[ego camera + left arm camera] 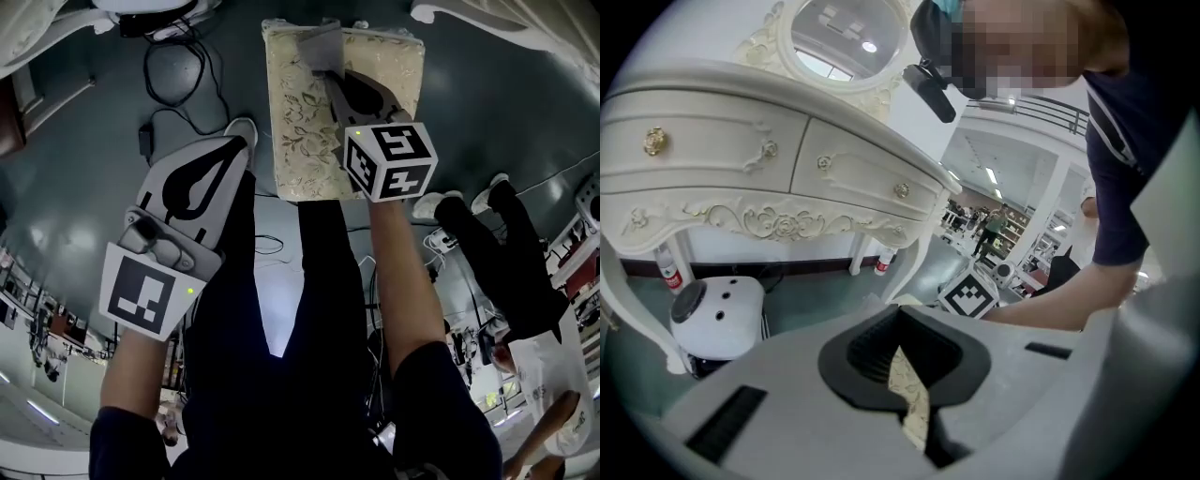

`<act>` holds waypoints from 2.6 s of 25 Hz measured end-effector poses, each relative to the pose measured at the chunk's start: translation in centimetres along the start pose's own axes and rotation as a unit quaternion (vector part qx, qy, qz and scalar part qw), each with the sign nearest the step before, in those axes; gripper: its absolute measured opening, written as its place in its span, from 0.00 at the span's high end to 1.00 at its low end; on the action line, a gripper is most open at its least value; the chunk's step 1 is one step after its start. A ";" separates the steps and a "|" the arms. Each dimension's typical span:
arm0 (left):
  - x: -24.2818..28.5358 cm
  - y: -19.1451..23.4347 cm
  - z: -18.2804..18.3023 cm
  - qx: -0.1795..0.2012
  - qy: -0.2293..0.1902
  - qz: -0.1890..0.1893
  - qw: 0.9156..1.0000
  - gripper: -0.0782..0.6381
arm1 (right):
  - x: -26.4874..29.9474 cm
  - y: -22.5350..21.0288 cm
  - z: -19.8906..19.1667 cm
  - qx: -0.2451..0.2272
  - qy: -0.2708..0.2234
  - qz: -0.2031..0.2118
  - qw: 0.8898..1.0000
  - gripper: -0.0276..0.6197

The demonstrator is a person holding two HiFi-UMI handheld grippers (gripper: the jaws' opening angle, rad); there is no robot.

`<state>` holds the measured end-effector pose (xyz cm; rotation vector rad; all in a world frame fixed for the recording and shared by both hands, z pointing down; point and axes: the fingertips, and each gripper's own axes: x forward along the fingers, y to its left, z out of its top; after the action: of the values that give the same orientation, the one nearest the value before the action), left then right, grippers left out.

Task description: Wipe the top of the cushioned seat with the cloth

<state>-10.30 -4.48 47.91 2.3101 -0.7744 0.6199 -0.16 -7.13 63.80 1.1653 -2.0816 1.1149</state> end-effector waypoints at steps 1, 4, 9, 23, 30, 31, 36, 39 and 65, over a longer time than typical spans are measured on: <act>0.6 -0.4 0.1 0.001 0.001 -0.002 1.000 0.88 | -0.3 -0.9 -0.2 0.003 -0.001 -0.004 1.000 0.90; 2.3 -1.5 0.3 0.006 0.005 -0.010 1.000 0.88 | -1.2 -3.4 -0.7 0.016 -0.002 -0.018 1.000 0.90; 4.4 -3.7 1.5 0.020 0.009 -0.026 0.999 0.88 | -3.5 -7.1 -1.2 0.034 -0.005 -0.042 0.999 0.90; 7.7 -8.0 1.9 0.036 0.024 -0.053 0.998 0.88 | -7.7 -13.4 -3.2 0.068 -0.016 -0.088 0.994 0.90; 5.9 -7.3 1.7 0.036 0.020 -0.054 0.998 0.88 | -7.9 -10.7 -2.7 0.070 -0.026 -0.076 0.994 0.90; 5.5 -7.0 1.6 0.036 0.019 -0.053 0.998 0.88 | -7.8 -9.9 -2.5 0.069 -0.028 -0.073 0.995 0.90; 2.8 -5.3 0.4 0.032 0.015 -0.048 0.998 0.88 | -6.0 -5.3 -2.6 0.059 -0.028 -0.051 0.997 0.90; 0.9 -3.9 -0.4 0.026 0.011 -0.041 0.999 0.88 | -4.6 -2.0 -2.9 0.056 -0.025 -0.037 0.997 0.90; -4.0 -0.6 -3.9 0.009 0.003 -0.021 1.000 0.88 | -0.9 6.6 -7.5 0.033 0.025 0.006 0.999 0.90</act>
<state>-13.70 0.00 48.05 2.3325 -0.7182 0.6173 -5.16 1.55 64.47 1.1454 -2.0308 1.2145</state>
